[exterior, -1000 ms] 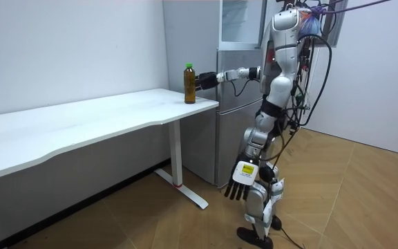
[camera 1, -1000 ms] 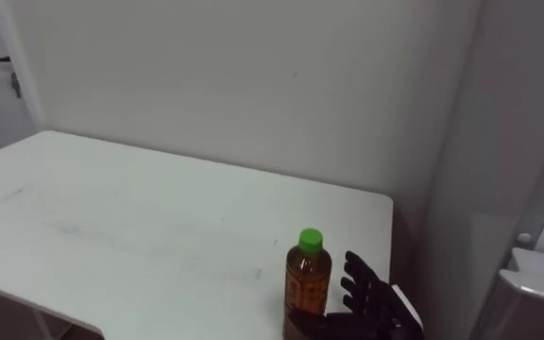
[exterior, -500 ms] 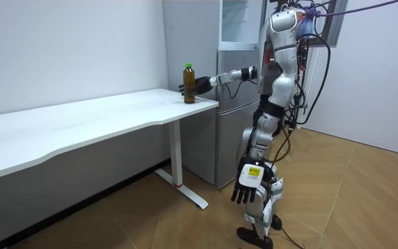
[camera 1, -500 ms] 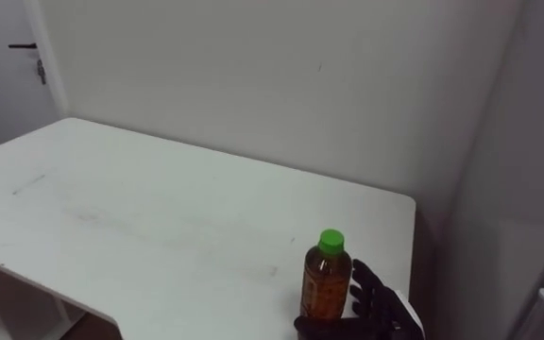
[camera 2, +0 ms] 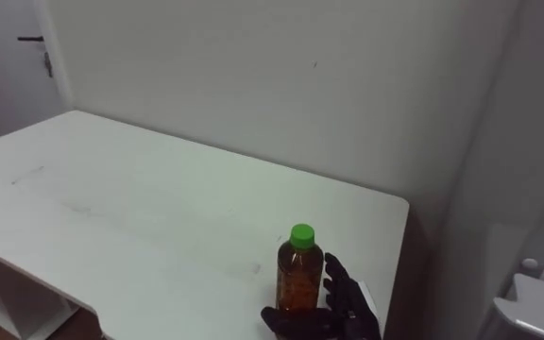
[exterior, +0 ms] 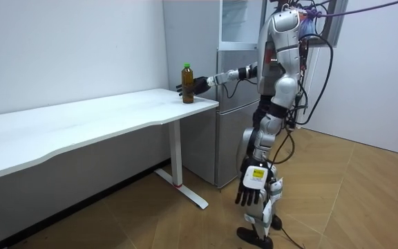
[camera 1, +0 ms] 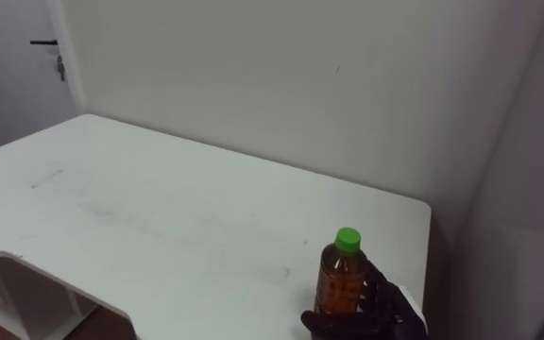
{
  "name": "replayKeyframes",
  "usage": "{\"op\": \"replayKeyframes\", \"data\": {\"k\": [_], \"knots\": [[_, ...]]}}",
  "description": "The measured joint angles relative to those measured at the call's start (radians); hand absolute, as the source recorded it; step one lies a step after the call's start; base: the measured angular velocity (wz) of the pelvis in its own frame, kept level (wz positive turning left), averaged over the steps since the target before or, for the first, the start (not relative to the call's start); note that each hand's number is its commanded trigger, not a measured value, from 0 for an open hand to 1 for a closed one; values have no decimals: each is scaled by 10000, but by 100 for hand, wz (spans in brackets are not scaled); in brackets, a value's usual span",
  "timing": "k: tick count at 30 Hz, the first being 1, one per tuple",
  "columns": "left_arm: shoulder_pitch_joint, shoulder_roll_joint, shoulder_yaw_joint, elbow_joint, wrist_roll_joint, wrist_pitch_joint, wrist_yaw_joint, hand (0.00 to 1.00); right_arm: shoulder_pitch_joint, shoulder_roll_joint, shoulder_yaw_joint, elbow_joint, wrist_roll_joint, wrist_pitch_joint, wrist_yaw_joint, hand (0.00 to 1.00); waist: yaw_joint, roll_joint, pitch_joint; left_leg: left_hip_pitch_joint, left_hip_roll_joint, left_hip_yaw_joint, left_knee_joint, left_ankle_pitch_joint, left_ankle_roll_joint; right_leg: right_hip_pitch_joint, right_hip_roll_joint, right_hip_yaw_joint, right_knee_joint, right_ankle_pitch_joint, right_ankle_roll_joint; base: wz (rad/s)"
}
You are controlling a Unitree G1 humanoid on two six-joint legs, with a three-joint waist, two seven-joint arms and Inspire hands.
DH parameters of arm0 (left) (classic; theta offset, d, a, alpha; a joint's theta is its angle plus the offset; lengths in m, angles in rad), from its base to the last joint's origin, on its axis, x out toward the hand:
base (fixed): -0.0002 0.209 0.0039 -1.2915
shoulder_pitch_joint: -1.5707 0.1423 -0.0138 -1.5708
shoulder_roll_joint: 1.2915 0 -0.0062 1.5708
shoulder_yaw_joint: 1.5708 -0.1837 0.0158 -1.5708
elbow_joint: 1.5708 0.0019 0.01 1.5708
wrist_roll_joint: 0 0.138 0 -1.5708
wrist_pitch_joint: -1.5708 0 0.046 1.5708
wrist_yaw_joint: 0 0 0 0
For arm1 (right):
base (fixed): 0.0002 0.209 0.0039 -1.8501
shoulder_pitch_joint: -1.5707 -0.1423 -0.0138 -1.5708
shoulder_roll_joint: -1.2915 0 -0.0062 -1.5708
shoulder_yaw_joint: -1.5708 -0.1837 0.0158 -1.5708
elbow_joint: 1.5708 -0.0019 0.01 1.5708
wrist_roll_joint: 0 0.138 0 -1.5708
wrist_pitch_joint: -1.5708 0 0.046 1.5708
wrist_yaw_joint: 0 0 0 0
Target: Put the bottle in the upper fridge
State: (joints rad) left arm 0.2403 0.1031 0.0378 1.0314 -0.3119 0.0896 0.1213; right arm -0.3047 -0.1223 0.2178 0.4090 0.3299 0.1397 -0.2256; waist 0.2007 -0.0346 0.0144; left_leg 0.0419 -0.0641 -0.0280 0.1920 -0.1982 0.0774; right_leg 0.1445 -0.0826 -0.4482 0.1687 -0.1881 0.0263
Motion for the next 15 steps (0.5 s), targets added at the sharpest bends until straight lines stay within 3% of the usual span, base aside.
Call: {"op": "replayKeyframes", "data": {"k": [9,15], "knots": [[93,9,4,-6,0,145,38,0,-101,3,4,128,-646,-1,213,0,-1,14,0,-130,-8,-88,90,-3,10,-37,14,-106,-4,-9,14,3],[179,43,5,0,-17,275,20,0,-311,-65,-5,632,-510,-224,325,0,-9,53,-12,-141,-23,-170,113,-3,10,-9,37,-212,-1,-9,15,3]]}}
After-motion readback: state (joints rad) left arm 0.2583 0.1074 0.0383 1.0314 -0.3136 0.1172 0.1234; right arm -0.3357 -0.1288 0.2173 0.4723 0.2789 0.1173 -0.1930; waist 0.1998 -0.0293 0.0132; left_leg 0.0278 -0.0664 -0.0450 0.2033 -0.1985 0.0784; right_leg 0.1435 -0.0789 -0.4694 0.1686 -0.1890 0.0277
